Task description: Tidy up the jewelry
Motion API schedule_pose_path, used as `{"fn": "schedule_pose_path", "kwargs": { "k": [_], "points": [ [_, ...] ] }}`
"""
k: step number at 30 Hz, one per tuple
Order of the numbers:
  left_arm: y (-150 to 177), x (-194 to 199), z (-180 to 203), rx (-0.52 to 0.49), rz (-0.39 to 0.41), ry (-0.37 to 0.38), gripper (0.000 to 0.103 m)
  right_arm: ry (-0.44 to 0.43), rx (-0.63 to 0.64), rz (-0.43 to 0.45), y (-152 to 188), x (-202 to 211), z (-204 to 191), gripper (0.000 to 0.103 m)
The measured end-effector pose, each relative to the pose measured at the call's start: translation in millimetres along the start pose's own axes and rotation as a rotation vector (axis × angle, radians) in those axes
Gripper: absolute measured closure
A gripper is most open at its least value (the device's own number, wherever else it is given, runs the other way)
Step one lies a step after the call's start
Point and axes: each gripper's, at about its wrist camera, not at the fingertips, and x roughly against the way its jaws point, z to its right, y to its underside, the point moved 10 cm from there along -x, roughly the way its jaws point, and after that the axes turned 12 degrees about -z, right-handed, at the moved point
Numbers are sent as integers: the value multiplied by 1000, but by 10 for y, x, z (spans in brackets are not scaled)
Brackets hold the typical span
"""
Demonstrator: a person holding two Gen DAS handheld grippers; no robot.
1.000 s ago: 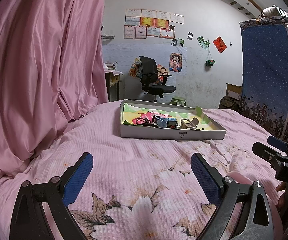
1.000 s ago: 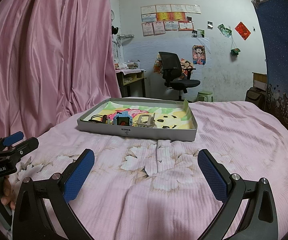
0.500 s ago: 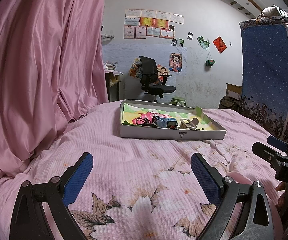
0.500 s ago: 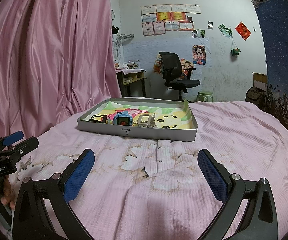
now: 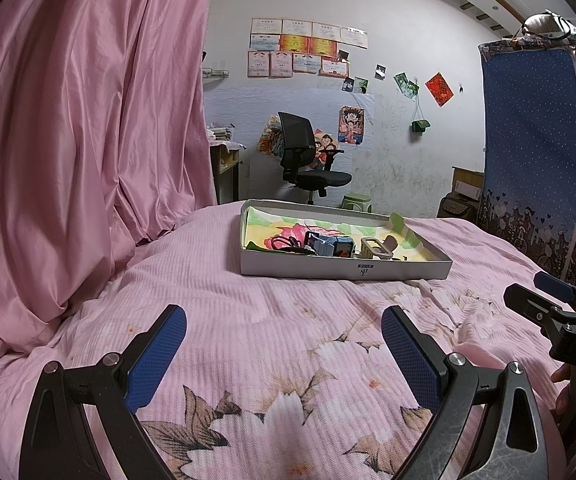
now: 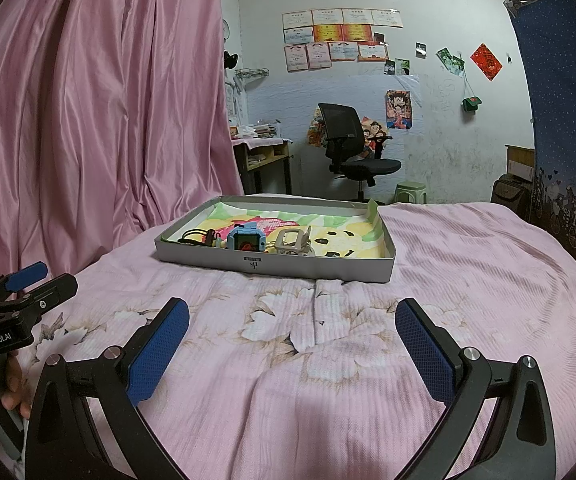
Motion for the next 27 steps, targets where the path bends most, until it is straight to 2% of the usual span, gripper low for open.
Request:
{"fn": "schedule_pose_path", "kwargs": {
  "k": [27],
  "points": [
    [-4, -1, 0, 0, -1, 0, 5, -1, 0, -2, 2, -16, -4, 2]
  ]
}}
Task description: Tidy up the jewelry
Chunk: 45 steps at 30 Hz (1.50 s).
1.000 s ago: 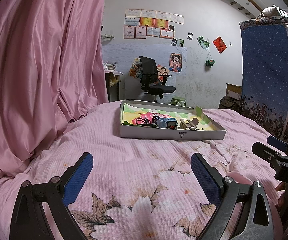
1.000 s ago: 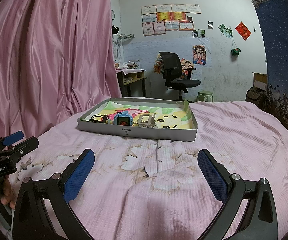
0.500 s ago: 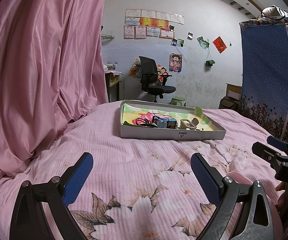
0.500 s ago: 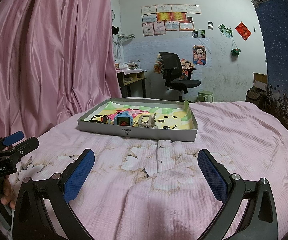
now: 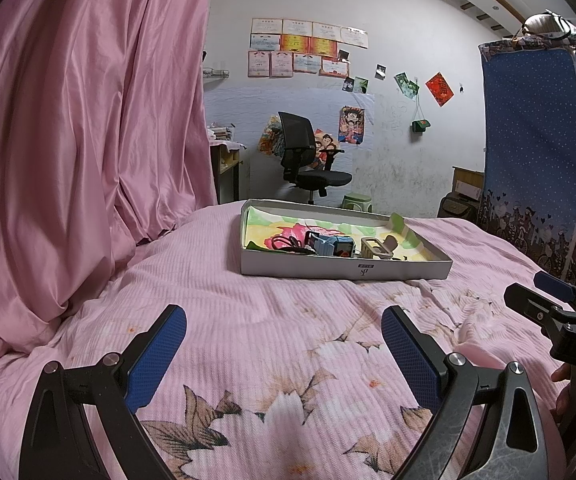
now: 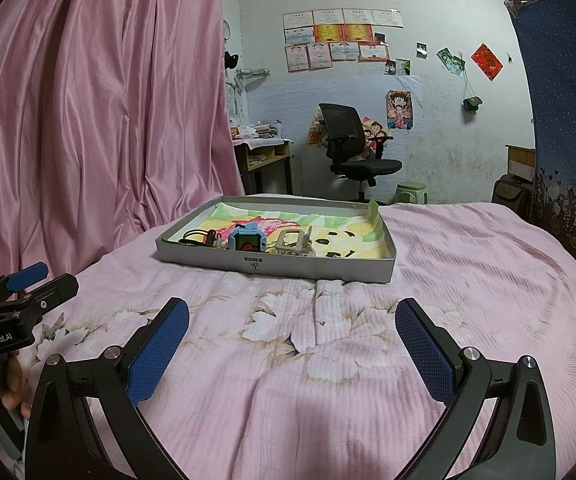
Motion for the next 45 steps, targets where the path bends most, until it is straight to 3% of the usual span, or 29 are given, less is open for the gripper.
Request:
{"fn": "schedule_pose_path", "kwargs": {
  "k": [45],
  "points": [
    [71, -18, 80, 2, -12, 4, 5, -1, -2, -3, -5, -1, 6, 2]
  ]
}}
